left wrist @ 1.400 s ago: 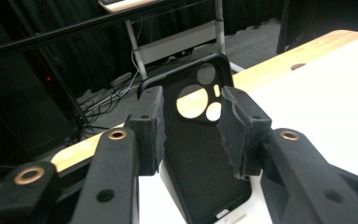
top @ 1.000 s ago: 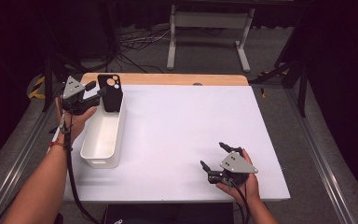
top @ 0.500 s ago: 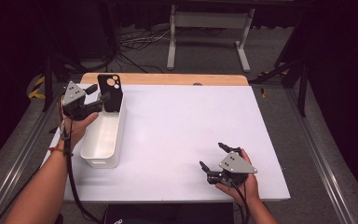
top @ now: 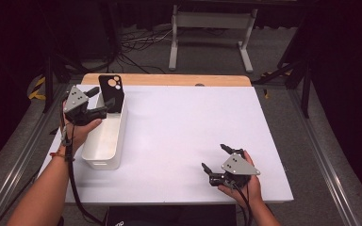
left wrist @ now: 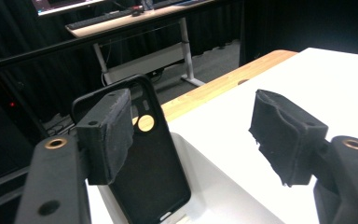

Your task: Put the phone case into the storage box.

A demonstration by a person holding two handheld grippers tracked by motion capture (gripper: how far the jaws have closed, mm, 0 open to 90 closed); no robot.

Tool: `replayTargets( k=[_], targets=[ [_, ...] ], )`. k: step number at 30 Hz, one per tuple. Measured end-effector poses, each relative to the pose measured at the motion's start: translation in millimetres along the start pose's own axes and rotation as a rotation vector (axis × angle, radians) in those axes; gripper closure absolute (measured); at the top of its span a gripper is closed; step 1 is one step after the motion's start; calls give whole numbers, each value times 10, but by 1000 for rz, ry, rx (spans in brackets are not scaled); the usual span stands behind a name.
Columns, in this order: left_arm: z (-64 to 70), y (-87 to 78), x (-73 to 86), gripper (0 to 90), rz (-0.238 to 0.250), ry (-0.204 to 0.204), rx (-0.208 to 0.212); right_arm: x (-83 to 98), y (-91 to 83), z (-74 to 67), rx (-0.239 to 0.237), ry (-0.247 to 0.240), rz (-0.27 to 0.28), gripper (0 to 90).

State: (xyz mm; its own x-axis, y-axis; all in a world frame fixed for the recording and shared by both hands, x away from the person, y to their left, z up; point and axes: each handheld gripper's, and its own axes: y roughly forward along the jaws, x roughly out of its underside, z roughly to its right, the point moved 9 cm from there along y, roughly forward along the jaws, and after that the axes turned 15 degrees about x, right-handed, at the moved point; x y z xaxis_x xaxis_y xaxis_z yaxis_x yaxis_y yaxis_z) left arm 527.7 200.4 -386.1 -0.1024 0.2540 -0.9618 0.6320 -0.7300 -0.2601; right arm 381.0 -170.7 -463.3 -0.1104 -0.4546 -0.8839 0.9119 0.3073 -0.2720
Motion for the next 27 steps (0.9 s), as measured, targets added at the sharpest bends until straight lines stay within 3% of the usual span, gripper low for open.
replayTargets(
  k=[14, 17, 27],
  targets=[
    [118, 6, 19, 118, -3, 0, 22, 0, 2, -10, -1, -2, -3, 141],
    [135, -10, 24, 94, -12, 17, 14, -1, 2, -13, -2, -4, -2, 141],
    [302, -109, -44, 64, 35, 29, 61, -2, 4, -23, -4, -6, -4, 141]
  ],
)
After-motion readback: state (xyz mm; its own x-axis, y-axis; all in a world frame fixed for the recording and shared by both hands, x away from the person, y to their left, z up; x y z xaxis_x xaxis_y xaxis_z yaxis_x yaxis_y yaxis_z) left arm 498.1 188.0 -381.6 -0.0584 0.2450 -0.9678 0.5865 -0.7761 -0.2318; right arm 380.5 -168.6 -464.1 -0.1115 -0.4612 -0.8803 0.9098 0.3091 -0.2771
